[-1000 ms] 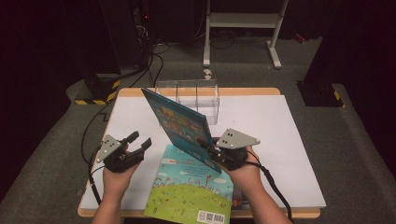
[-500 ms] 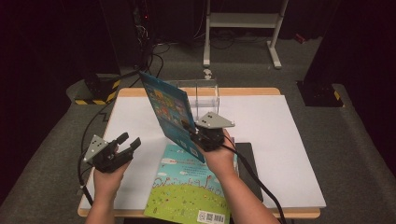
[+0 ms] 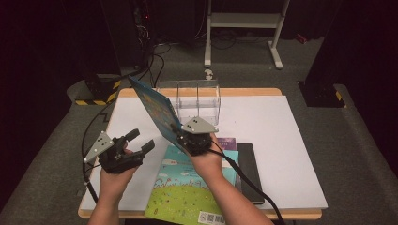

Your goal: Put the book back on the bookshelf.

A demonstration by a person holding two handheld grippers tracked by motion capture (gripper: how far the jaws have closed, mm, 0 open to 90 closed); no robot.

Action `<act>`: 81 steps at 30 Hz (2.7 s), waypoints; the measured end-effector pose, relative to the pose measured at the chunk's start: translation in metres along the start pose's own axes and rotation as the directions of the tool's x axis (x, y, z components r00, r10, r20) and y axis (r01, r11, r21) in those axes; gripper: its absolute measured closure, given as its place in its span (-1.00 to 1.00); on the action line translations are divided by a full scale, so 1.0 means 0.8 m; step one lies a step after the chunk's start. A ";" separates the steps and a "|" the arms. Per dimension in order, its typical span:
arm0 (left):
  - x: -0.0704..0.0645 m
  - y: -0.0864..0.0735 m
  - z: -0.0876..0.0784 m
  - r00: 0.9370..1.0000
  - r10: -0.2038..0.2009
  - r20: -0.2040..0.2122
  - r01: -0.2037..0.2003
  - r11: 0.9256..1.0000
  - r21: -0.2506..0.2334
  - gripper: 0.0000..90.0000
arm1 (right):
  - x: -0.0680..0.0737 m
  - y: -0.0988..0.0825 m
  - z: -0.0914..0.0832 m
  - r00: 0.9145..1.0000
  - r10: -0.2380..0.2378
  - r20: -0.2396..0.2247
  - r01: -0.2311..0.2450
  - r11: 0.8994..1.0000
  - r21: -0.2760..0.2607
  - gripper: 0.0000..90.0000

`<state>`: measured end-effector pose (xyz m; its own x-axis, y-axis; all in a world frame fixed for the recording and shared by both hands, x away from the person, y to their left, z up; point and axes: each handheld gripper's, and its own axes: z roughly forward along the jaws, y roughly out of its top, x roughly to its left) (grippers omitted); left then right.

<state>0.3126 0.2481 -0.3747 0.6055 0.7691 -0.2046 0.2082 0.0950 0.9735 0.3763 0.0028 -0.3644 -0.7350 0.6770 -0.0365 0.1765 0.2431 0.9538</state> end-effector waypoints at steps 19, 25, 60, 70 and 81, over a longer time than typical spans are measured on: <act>-0.031 0.017 0.031 0.999 -0.012 0.031 0.012 1.000 0.009 -0.70 | 0.026 -0.022 -0.010 0.996 0.013 -0.086 -0.014 1.000 -0.007 0.61; -0.027 0.019 0.032 0.999 -0.025 0.024 0.025 1.000 -0.001 -0.71 | 0.006 -0.039 -0.035 0.985 0.078 -0.152 -0.071 0.996 0.049 0.51; -0.014 0.055 0.045 0.984 0.087 -0.157 -0.066 0.988 0.139 -0.37 | -0.079 -0.114 -0.167 0.986 0.165 0.009 -0.165 0.986 0.011 0.34; -0.018 0.056 0.038 0.979 0.104 -0.173 -0.075 0.983 0.166 -0.30 | -0.116 -0.152 -0.183 0.968 0.242 0.072 -0.244 0.970 0.014 0.35; -0.025 0.054 0.034 0.965 0.178 -0.195 -0.146 0.975 0.166 0.02 | -0.113 -0.151 -0.181 0.966 0.249 0.069 -0.250 0.968 0.014 0.35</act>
<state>0.3301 0.2194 -0.3315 0.4715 0.8819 -0.0041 0.2424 -0.1251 0.9621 0.3271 -0.1884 -0.4335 -0.6207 0.7628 0.1812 0.3638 0.0755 0.9284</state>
